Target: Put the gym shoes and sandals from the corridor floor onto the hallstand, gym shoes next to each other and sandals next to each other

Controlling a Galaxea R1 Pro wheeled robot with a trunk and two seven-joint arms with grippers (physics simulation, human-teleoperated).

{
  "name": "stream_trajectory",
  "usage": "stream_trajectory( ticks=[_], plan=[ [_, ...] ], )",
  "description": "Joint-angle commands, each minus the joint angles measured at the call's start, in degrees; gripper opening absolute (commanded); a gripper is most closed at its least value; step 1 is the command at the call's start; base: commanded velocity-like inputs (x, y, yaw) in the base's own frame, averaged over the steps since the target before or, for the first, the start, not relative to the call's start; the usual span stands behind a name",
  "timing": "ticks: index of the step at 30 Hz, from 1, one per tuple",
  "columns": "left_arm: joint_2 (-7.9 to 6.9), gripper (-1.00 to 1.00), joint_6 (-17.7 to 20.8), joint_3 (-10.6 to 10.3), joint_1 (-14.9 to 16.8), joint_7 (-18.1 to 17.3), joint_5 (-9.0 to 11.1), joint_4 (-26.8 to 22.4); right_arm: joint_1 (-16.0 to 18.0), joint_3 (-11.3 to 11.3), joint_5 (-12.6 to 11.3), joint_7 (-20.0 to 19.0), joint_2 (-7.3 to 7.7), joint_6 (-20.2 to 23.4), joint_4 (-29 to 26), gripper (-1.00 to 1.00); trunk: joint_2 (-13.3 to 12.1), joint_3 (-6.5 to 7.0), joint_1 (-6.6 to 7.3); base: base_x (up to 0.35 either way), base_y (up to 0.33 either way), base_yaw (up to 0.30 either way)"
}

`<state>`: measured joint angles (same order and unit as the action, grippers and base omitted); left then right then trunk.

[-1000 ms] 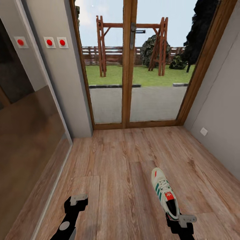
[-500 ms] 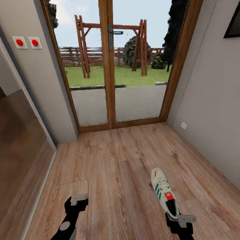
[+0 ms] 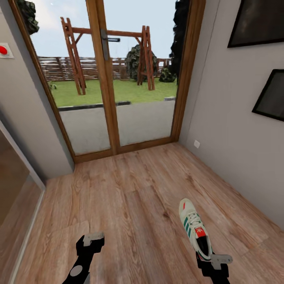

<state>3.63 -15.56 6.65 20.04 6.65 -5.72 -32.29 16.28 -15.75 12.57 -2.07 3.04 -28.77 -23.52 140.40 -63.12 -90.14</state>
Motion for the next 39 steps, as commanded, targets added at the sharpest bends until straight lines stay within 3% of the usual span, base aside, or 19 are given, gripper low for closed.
stream_trajectory(
  ticks=[1,7,10,39],
  plan=[
    [0.06,1.0,-0.17,0.29,0.01,0.12,-0.6,0.02,0.07,-0.49,0.53,-0.22,-0.05,-0.22,0.05,-1.0,0.43,-0.19,-0.21,0.0,0.0,-0.3],
    [-0.01,1.0,-0.17,0.43,0.0,0.11,-0.53,0.06,0.07,-0.51,0.53,-0.24,-0.05,-0.23,0.05,-1.0,2.84,-1.06,-1.53,0.0,0.0,-0.3],
    [-0.02,1.0,-0.17,0.41,0.0,0.11,-0.52,0.18,0.07,-0.51,0.53,-0.22,-0.05,-0.23,0.05,-1.0,2.88,-1.64,-1.61,0.0,0.0,-0.3],
    [-0.02,1.0,-0.17,0.4,0.0,0.11,-0.52,0.21,0.07,-0.51,0.53,-0.26,-0.05,-0.23,0.05,-1.0,2.88,-0.78,-1.61,0.0,-0.003,-0.3]
  ],
)
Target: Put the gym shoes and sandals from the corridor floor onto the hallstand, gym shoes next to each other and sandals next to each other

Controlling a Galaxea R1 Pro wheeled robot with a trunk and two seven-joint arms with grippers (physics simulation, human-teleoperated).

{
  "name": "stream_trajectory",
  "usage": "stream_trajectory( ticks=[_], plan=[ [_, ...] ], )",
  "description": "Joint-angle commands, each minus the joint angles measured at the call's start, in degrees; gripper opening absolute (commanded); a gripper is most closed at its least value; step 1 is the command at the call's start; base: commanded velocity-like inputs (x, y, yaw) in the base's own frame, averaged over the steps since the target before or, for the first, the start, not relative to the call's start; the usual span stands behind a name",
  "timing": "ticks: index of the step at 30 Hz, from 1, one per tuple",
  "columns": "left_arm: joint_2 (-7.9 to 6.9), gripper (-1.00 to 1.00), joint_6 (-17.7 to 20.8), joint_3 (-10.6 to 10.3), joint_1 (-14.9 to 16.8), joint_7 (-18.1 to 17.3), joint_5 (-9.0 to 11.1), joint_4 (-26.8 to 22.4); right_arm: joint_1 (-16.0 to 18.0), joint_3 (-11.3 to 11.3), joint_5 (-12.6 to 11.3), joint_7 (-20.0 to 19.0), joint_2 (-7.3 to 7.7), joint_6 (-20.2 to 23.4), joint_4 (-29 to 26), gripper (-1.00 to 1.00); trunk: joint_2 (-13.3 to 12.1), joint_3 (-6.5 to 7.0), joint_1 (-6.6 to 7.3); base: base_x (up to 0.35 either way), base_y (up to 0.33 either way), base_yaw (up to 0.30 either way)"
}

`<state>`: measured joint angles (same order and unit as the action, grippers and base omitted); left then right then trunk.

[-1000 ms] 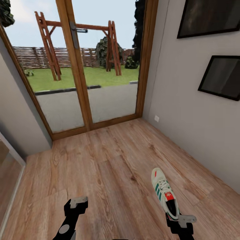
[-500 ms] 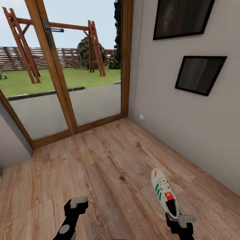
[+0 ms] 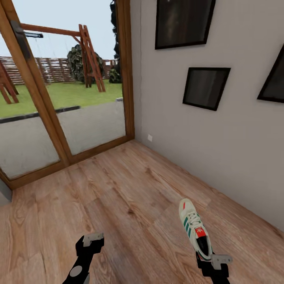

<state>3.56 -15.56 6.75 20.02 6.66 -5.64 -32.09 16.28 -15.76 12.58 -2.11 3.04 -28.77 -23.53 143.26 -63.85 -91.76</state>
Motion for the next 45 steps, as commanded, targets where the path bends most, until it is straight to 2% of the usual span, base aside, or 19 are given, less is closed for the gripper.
stream_trajectory(
  ticks=[1,15,45],
  plan=[
    [0.06,1.0,-0.17,0.29,0.02,0.11,-0.6,0.01,0.06,-0.5,0.52,-0.24,-0.05,-0.23,0.06,-1.0,0.02,-0.01,0.01,0.0,-0.147,-0.3],
    [-0.04,1.0,-0.17,0.37,0.02,0.11,-0.6,0.01,0.06,-0.47,0.55,-0.35,-0.05,-0.15,0.06,-1.0,0.02,0.05,0.01,0.067,-0.149,-0.117],
    [0.12,1.0,-0.16,0.44,0.02,-0.46,-0.38,0.09,0.06,-0.5,0.53,-0.25,0.03,-0.18,2.9,-1.0,0.02,0.05,0.01,0.001,-0.001,-0.266]
  ],
)
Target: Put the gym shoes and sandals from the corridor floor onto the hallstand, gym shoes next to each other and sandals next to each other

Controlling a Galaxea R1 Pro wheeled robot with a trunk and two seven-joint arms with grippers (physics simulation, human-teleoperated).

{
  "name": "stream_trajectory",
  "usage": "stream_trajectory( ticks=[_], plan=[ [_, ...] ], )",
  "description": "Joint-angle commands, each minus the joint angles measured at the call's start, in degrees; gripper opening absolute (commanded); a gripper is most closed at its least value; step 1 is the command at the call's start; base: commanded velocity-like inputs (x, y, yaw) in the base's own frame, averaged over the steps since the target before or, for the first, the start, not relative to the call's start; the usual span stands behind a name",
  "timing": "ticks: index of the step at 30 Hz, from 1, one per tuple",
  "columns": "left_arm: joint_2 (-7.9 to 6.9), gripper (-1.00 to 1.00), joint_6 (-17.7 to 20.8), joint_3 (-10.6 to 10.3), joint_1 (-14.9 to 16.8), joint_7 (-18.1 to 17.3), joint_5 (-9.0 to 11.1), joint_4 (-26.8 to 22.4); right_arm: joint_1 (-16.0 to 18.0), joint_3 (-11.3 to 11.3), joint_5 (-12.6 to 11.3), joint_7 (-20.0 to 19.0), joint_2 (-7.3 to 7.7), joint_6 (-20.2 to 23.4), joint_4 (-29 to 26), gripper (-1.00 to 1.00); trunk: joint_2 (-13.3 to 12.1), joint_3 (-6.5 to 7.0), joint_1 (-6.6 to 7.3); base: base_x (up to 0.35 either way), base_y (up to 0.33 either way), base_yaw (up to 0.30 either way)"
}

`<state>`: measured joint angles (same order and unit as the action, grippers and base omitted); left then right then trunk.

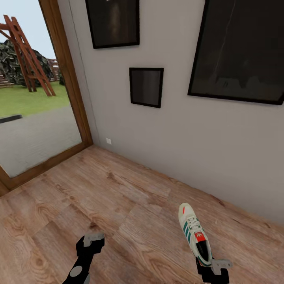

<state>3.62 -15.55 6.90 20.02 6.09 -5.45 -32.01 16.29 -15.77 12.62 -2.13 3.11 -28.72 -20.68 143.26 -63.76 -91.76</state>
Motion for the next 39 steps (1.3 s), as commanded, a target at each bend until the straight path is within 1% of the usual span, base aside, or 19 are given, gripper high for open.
stream_trajectory(
  ticks=[1,14,39],
  plan=[
    [0.03,1.0,-0.18,0.3,0.02,0.09,-0.59,0.05,0.06,-0.49,0.48,-0.23,-0.04,-0.25,0.08,-1.0,0.02,-0.04,0.01,0.0,0.0,-0.272],
    [-0.02,1.0,-1.01,0.25,-0.07,0.04,-0.59,0.1,0.06,-0.49,0.47,-0.17,-0.04,-0.28,0.21,-1.0,0.02,-0.04,0.01,0.0,0.0,-0.272],
    [-0.02,1.0,-1.06,0.22,-0.07,0.06,-0.62,0.11,0.06,-0.49,0.47,-0.15,-0.04,-0.28,0.21,-1.0,0.02,-0.04,0.01,0.0,0.0,-0.272]
  ],
)
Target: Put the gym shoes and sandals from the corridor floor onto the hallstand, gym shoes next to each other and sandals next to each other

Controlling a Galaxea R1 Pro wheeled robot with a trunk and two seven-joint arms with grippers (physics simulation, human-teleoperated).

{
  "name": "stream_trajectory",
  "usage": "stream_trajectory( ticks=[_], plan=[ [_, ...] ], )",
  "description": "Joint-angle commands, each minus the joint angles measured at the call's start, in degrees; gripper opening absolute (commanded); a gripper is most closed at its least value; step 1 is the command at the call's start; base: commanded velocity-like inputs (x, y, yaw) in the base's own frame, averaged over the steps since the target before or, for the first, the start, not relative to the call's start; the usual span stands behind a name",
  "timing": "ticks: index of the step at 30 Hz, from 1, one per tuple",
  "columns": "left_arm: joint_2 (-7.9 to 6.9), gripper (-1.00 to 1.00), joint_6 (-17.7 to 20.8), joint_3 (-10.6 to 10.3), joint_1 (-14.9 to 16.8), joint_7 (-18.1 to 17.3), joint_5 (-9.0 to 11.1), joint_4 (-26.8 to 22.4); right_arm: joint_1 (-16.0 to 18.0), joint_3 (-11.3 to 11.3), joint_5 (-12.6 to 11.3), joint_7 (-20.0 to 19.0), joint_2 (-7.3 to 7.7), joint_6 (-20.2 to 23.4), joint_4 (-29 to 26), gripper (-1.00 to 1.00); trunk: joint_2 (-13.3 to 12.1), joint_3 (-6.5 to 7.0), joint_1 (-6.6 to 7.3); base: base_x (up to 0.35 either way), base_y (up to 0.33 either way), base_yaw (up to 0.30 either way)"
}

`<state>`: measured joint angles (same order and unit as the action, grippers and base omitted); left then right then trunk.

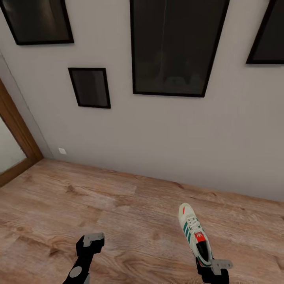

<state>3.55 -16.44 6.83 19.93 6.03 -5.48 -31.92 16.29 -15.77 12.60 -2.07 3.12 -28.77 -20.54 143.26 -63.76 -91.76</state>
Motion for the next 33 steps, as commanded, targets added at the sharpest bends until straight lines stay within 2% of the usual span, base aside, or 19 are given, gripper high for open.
stream_trajectory(
  ticks=[1,33],
  plan=[
    [0.06,1.0,-0.17,0.29,0.02,0.12,-0.57,0.01,0.06,-0.49,0.5,-0.22,-0.04,-0.23,0.06,-1.0,0.02,-0.04,0.01,0.0,0.0,-0.279],
    [0.07,1.0,-0.17,0.24,0.02,0.03,-0.63,0.01,0.06,-0.49,0.5,-0.22,-0.13,-0.23,0.06,-1.0,0.02,-0.04,0.01,0.0,0.0,-0.285]
  ],
)
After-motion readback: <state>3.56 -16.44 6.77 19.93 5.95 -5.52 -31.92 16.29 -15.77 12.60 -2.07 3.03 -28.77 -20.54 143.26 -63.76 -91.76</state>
